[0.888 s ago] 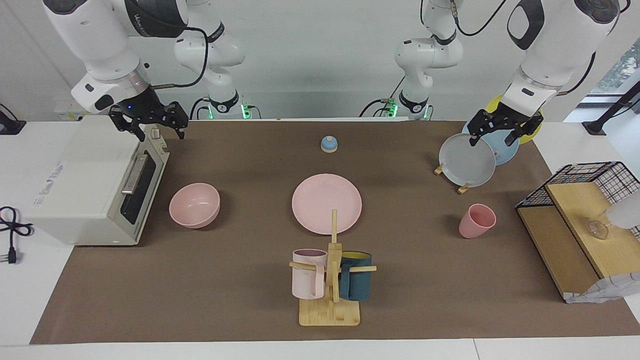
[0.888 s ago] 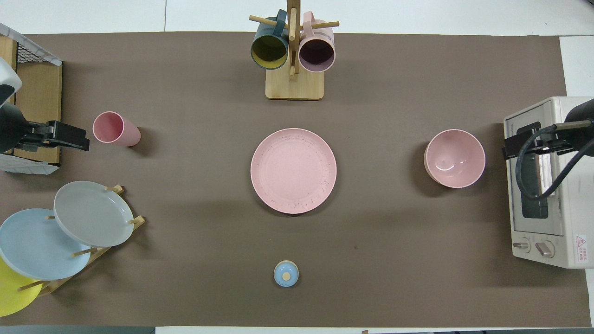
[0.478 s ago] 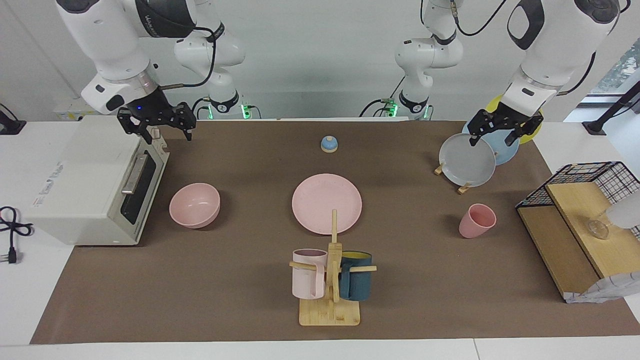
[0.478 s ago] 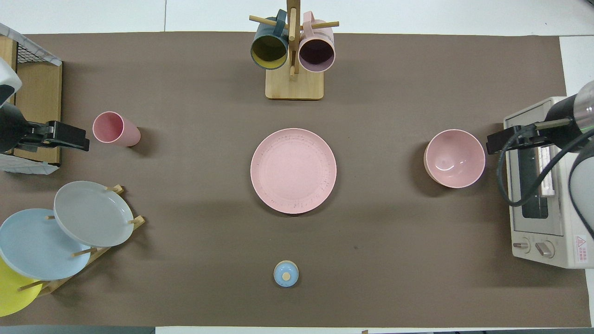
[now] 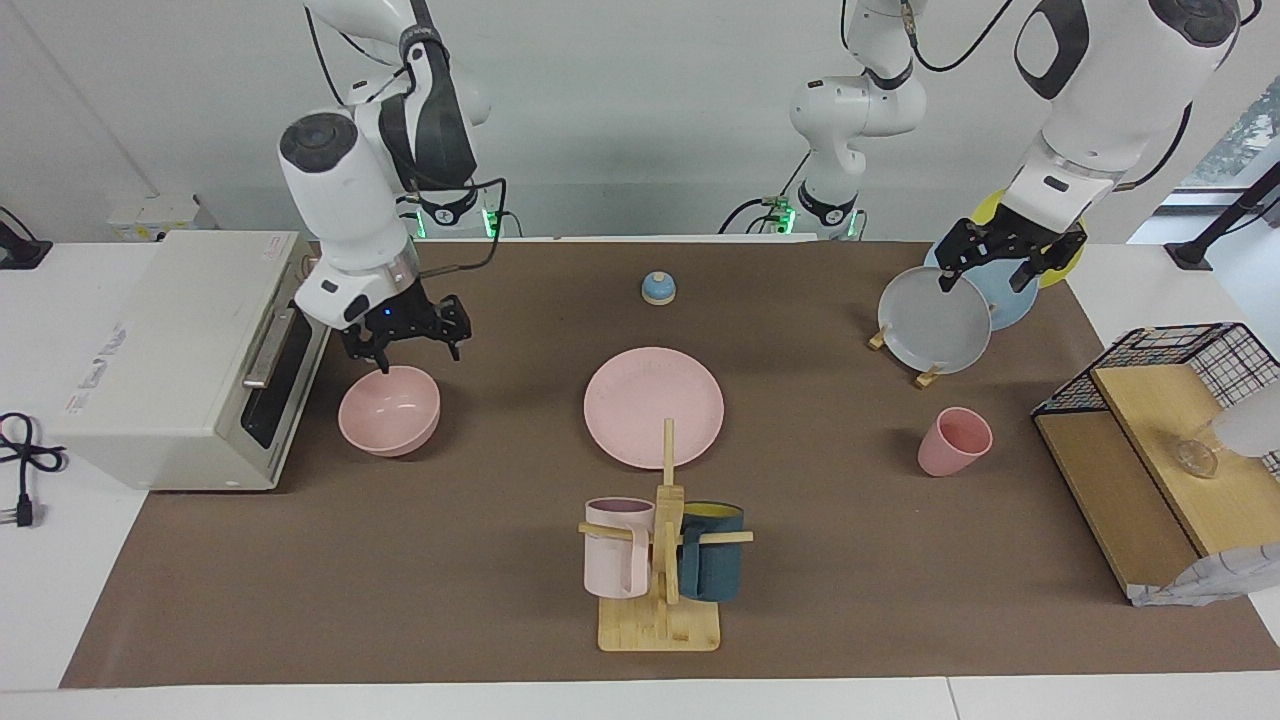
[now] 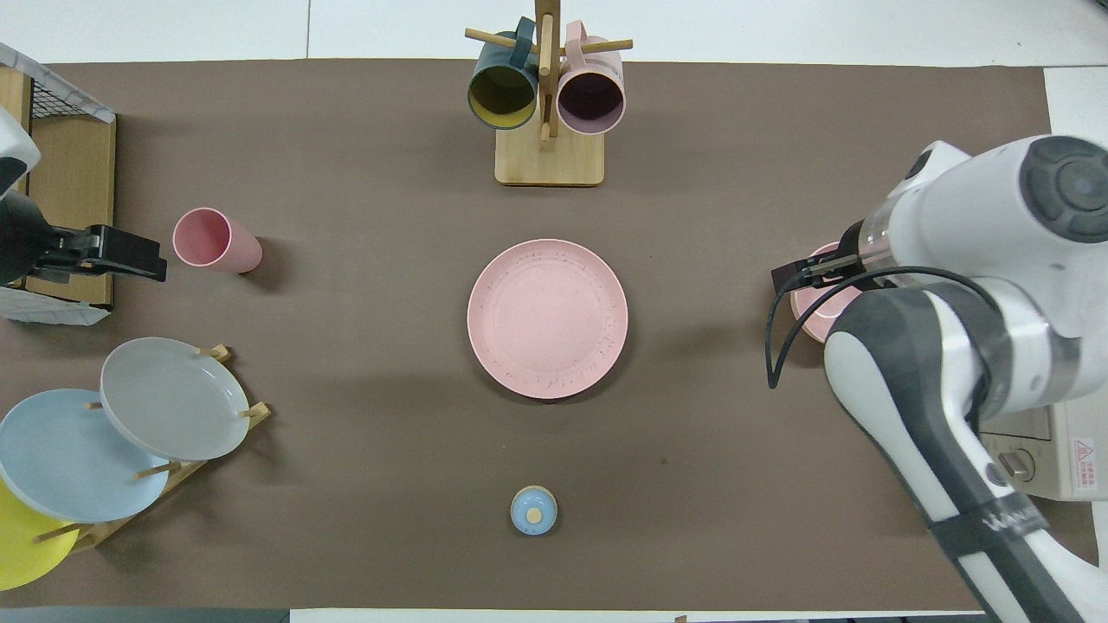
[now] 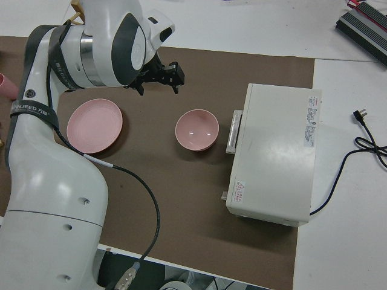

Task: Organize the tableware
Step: 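Reach the right gripper down and grasp the pink bowl, then lift the pink bowl with the right gripper toward the pink plate, then lower the bowl onto the plate, open and withdraw the right gripper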

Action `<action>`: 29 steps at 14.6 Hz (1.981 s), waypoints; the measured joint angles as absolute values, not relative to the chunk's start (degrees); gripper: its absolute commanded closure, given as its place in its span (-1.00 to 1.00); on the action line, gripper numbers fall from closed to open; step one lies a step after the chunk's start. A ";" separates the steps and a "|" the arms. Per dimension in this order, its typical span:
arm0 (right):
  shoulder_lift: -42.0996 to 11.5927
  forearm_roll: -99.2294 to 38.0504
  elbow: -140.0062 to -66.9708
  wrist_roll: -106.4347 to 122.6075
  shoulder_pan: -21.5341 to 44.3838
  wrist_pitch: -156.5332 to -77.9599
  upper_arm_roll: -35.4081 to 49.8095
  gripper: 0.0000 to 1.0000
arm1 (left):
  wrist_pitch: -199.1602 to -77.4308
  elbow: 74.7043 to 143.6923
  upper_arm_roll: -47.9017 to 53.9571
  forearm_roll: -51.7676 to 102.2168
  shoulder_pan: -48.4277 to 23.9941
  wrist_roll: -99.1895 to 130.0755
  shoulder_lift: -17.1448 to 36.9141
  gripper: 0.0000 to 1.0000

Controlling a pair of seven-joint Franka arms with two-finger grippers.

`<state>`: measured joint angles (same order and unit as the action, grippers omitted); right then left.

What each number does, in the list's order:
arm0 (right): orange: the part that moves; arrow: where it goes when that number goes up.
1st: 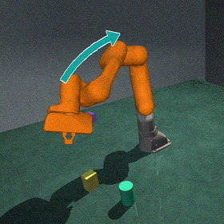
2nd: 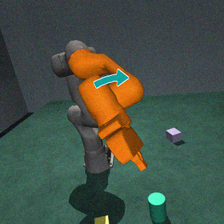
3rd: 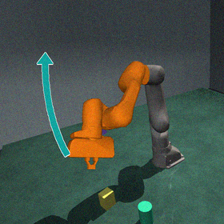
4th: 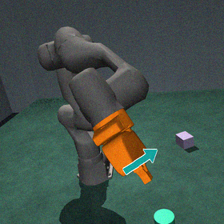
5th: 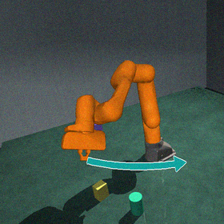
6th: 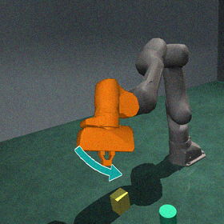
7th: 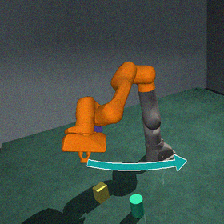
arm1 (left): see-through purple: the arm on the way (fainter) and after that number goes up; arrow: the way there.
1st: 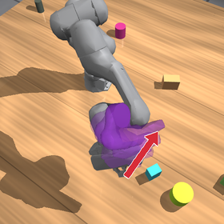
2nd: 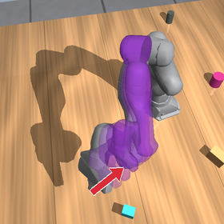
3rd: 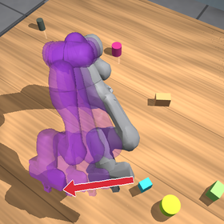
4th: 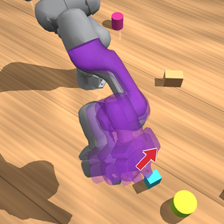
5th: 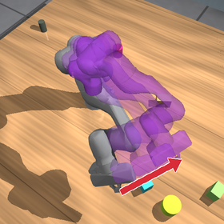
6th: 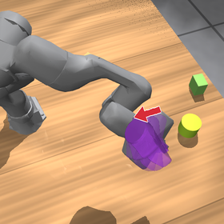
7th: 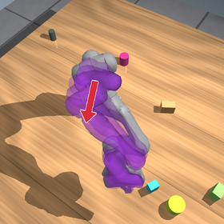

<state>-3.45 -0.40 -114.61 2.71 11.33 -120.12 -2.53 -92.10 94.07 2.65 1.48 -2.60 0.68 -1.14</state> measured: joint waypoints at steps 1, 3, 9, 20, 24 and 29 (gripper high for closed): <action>-4.35 -0.40 -116.80 2.71 11.40 -123.06 -2.53 -1.00 | -92.10 94.07 2.65 1.48 -2.60 0.68 -1.14 -1.00; -5.68 -0.40 -120.30 2.71 11.42 -128.31 -2.55 -0.96 | -92.10 94.07 2.65 1.48 -2.60 0.68 -1.14 -1.00; -8.64 -0.40 -123.10 4.28 11.42 -131.84 -2.56 0.62 | -92.10 94.07 2.65 1.48 -2.60 0.68 -1.14 -1.00; -11.50 3.88 -107.41 0.50 19.13 -111.89 -2.54 1.00 | -92.10 94.07 2.64 1.48 -2.60 0.68 -1.14 -1.00; -17.37 4.24 -90.28 -17.15 32.58 -101.24 -2.20 1.00 | -92.10 94.07 2.64 1.48 -2.60 0.68 -1.14 -1.00; -32.74 4.20 -75.76 -35.93 43.08 -104.89 -1.33 1.00 | -92.10 94.07 2.64 1.48 -2.60 0.68 -1.14 -1.00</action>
<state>-32.74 4.20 -75.76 -35.93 43.08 -104.89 -1.33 -92.10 94.07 2.64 1.48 -2.60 0.68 -1.14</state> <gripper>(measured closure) 0.952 0.000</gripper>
